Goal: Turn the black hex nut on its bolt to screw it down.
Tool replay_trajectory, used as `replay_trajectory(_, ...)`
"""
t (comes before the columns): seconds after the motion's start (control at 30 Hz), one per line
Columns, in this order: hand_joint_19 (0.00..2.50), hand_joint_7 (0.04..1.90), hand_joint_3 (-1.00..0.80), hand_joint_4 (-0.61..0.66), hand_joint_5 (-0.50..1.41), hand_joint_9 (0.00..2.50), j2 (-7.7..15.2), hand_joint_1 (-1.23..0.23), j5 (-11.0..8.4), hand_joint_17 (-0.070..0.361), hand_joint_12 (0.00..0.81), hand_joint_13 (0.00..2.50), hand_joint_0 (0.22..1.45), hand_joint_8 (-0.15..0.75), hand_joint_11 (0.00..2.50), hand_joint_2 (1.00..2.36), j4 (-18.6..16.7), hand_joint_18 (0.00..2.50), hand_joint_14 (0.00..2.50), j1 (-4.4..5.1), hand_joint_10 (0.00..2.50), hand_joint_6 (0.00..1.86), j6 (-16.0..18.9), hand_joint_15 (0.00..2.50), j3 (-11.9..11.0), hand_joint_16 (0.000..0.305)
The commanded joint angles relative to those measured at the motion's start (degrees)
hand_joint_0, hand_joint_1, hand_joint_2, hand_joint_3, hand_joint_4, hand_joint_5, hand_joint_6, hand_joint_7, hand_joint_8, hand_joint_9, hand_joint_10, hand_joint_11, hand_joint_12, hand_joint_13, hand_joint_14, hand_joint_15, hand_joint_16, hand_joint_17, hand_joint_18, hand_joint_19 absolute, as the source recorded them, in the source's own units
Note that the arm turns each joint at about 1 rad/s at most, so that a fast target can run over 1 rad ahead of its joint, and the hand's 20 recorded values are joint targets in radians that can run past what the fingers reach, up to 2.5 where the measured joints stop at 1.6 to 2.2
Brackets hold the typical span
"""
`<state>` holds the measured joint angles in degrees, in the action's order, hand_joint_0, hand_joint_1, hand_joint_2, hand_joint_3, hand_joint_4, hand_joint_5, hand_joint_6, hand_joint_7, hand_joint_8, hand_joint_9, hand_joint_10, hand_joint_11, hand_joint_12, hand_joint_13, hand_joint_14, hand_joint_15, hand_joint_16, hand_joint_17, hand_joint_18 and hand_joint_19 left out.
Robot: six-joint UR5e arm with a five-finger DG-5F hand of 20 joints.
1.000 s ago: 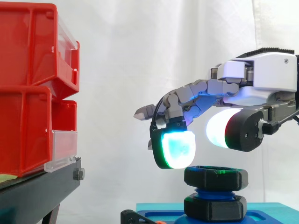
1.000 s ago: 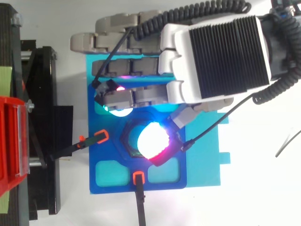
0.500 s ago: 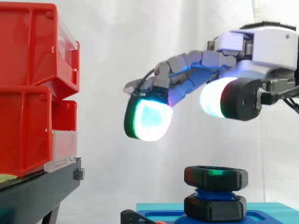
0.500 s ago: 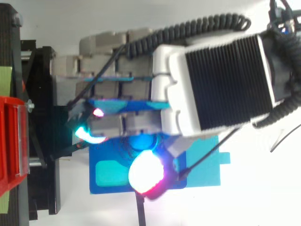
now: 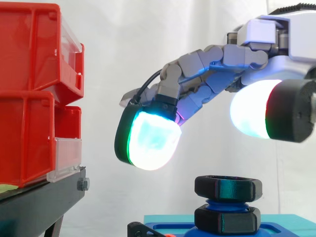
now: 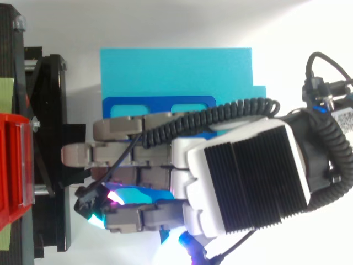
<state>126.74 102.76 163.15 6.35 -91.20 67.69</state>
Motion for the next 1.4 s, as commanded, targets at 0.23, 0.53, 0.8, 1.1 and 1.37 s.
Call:
replay_trajectory(0.23, 0.28, 0.92, -0.50, 0.15, -0.09, 0.69, 0.0, -0.25, -1.16, 0.104, 0.341, 0.28, 0.53, 0.254, 0.00, 1.00, 2.8, 0.31, 0.00, 0.94, 0.00, 0.50, -0.4, 0.00, 0.1, 0.046)
replay_trajectory(0.53, 0.28, 1.22, -0.50, 0.10, -0.07, 0.69, 0.0, -0.25, -1.42, 0.105, 0.344, 0.28, 0.53, 0.276, 0.00, 1.00, 4.0, 0.30, 0.00, 0.24, 0.00, 0.50, -0.6, 0.00, 0.1, 0.047)
replay_trajectory(0.8, 0.28, 1.26, -0.50, 0.10, -0.07, 0.69, -0.1, -0.25, -1.07, 0.105, 0.344, 0.28, 0.53, 0.278, 0.00, 1.00, 4.0, 0.30, 0.00, -0.55, 0.00, 0.50, -0.6, 0.00, 0.1, 0.047)
replay_trajectory(1.1, 0.27, 1.34, -0.50, 0.09, -0.06, 0.69, 0.4, -0.25, -0.90, 0.106, 0.346, 0.27, 0.53, 0.282, 0.00, 1.00, 4.0, 0.29, 0.00, -1.34, 0.00, 0.50, -2.0, 0.00, 0.1, 0.047)
replay_trajectory(1.37, 0.27, 1.41, -0.50, 0.10, -0.05, 0.67, 0.7, -0.25, -0.10, 0.106, 0.347, 0.24, 0.53, 0.281, 0.00, 1.00, 3.7, 0.26, 0.00, -2.66, 0.00, 0.50, -2.0, 0.00, 0.1, 0.047)
